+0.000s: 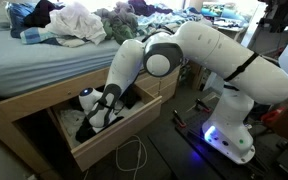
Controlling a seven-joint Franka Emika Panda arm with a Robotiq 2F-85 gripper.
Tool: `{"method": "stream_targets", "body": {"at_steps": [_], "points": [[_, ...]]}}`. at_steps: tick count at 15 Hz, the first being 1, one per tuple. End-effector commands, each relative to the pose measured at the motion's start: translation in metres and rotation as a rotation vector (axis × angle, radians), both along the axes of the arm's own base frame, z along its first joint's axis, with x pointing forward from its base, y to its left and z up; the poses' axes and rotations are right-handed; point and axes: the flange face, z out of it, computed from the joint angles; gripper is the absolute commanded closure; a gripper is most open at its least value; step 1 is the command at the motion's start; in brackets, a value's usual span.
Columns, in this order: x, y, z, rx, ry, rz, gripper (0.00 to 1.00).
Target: Move the object from the drawer and put it on the bed
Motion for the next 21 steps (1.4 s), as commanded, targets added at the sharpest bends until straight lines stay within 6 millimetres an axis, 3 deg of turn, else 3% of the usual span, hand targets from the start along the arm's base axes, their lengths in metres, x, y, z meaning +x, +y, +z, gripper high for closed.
{"method": "stream_targets", "body": {"at_steps": [1, 8, 21], "points": [[0.007, 0.003, 0.001, -0.009, 0.019, 0.007, 0.49], [0.015, 0.006, 0.018, -0.011, 0.014, 0.006, 0.97], [0.014, 0.032, 0.1, 0.0, 0.048, 0.137, 0.96]]}}
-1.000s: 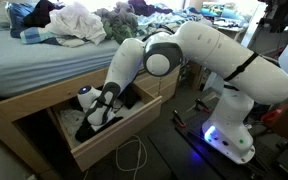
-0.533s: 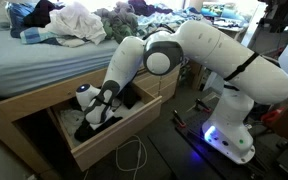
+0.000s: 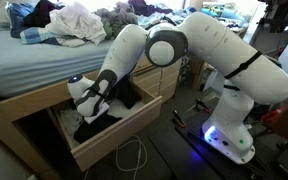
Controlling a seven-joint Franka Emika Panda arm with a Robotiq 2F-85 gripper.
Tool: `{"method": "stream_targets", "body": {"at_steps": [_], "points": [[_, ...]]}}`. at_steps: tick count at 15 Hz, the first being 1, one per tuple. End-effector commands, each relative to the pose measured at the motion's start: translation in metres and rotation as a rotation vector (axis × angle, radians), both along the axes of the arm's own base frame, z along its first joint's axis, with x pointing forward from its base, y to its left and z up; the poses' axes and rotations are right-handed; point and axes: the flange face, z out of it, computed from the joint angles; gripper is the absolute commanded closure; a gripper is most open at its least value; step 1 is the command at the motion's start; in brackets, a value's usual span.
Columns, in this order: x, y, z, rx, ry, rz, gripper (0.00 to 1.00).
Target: Move the object from the drawer and put it on the bed
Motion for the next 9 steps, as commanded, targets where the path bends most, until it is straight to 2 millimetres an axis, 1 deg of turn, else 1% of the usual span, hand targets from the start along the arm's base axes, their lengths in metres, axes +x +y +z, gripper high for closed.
{"method": "stream_targets", "body": {"at_steps": [1, 9], "points": [[-0.004, 0.002, 0.034, -0.025, 0.032, 0.026, 0.96], [-0.014, 0.015, 0.088, -0.035, 0.045, 0.045, 0.96]]}}
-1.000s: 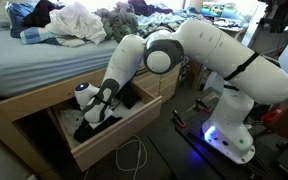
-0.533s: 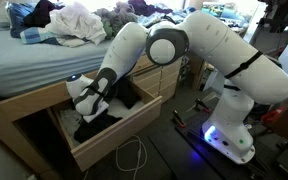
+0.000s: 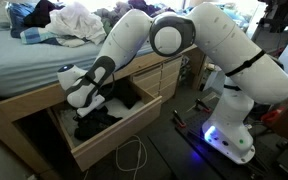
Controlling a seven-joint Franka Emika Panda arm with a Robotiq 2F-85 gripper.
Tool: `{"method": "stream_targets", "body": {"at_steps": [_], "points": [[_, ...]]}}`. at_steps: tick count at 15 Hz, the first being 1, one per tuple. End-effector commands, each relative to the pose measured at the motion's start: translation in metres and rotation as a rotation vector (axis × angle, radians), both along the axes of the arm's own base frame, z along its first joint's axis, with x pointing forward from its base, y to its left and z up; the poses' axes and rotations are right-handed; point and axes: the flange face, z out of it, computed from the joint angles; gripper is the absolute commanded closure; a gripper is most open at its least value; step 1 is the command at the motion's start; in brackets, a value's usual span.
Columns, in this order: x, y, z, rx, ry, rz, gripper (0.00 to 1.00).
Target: Move the object from the drawer and put it on the bed
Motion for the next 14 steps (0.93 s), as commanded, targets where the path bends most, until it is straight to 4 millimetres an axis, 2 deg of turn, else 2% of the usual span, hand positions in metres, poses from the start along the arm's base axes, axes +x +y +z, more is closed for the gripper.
{"method": "stream_targets", "body": {"at_steps": [1, 8, 14], "points": [[-0.01, -0.003, 0.033, -0.022, 0.012, 0.025, 0.96], [-0.026, 0.002, 0.081, -0.033, 0.024, 0.054, 0.96], [-0.031, 0.003, 0.137, -0.086, 0.017, 0.109, 0.96]]}}
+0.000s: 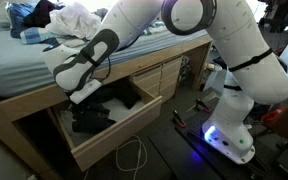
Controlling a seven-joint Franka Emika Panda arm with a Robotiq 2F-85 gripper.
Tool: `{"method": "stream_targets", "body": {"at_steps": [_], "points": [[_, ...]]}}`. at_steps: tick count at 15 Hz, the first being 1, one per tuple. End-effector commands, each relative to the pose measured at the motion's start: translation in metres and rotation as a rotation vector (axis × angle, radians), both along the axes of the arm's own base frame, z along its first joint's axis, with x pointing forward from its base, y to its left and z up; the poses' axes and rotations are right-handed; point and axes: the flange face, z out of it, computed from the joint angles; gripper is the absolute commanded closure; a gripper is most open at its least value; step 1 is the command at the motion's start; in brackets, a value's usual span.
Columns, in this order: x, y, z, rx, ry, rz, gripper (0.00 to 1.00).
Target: Move the object from the drawer and put it on the bed
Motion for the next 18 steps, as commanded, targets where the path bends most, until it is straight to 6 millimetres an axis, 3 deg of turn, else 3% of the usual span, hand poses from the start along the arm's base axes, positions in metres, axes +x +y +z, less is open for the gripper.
{"method": "stream_targets", "body": {"at_steps": [1, 18], "points": [[-0.006, -0.008, 0.048, -0.048, -0.009, 0.049, 0.96], [0.009, -0.02, 0.221, -0.095, -0.154, 0.146, 0.96]]}}
